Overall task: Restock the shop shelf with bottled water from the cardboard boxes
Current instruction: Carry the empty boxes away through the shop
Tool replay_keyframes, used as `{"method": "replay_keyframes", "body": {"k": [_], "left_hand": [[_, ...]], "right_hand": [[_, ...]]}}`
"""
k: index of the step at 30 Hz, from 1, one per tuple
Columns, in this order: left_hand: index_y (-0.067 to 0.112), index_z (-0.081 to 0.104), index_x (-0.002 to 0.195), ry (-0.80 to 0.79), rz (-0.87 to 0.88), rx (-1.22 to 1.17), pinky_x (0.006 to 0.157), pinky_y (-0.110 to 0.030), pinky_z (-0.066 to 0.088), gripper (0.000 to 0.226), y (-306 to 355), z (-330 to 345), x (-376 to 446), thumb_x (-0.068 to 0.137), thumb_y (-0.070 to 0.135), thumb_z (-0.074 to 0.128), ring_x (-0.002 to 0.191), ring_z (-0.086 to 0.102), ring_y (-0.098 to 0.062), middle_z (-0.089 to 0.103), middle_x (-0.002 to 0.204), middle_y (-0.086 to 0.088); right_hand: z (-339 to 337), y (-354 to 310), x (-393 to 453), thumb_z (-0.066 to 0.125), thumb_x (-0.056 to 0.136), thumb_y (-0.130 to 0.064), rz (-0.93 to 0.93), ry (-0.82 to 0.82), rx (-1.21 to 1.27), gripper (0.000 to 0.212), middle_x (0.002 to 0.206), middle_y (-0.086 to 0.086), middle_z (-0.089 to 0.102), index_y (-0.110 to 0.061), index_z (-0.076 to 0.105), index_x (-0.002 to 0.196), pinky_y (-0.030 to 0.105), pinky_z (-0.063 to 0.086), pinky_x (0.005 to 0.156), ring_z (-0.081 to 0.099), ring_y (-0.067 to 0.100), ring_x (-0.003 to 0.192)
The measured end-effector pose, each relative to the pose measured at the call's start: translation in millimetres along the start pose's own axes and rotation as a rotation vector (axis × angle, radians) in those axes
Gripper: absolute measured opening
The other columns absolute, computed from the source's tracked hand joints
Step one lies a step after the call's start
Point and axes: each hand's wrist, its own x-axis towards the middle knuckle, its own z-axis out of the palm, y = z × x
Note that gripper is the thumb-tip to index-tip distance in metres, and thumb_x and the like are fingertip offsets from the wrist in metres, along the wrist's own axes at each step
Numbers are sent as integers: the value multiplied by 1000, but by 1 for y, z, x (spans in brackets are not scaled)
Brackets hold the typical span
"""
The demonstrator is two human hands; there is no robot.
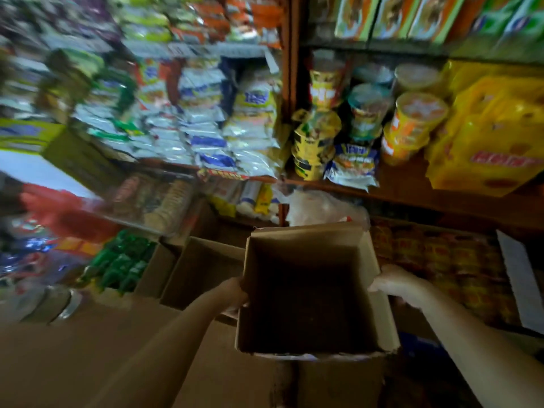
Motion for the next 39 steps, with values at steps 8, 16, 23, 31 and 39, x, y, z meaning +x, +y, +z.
{"method": "replay_keyframes", "body": {"k": [8,16,23,31,39], "left_hand": [[8,58,115,149,166,4,74,-35,60,31,2,-34,-167,91,-6,44,85,69,-23,68,98,-11],[11,56,82,493,233,-162,45,-22,54,23,-80,-113,-311,88,-8,46,48,62,-11,59,72,-6],[7,58,82,778,147,-304,50,-28,53,18,-195,-188,-390,85,-5,46,55,59,-16,57,72,-9],[-1,60,101,944,20,-492,57,-37,58,25,-372,-287,-441,77,-1,55,74,67,-31,62,82,-15],[-6,60,101,1034,-81,-579,72,-44,57,22,-507,-427,-491,79,-3,54,79,66,-34,63,85,-19]], "right_hand": [[-50,-70,-133,56,92,-9,-261,8,-159,54,142,15,40,-5,35,141,38,42,79,42,34,128],[3,-178,-261,64,85,-12,-650,153,-273,23,83,12,54,0,54,102,25,45,52,58,27,72],[122,-283,-326,62,85,-11,-918,107,-381,28,89,12,52,0,55,110,26,37,56,51,26,83],[319,-419,-388,65,81,-14,-1149,38,-556,29,101,16,60,1,62,106,24,38,59,58,29,92],[492,-555,-470,62,81,-14,-1229,-56,-651,17,89,14,59,-3,62,95,24,42,61,59,28,82]]}}
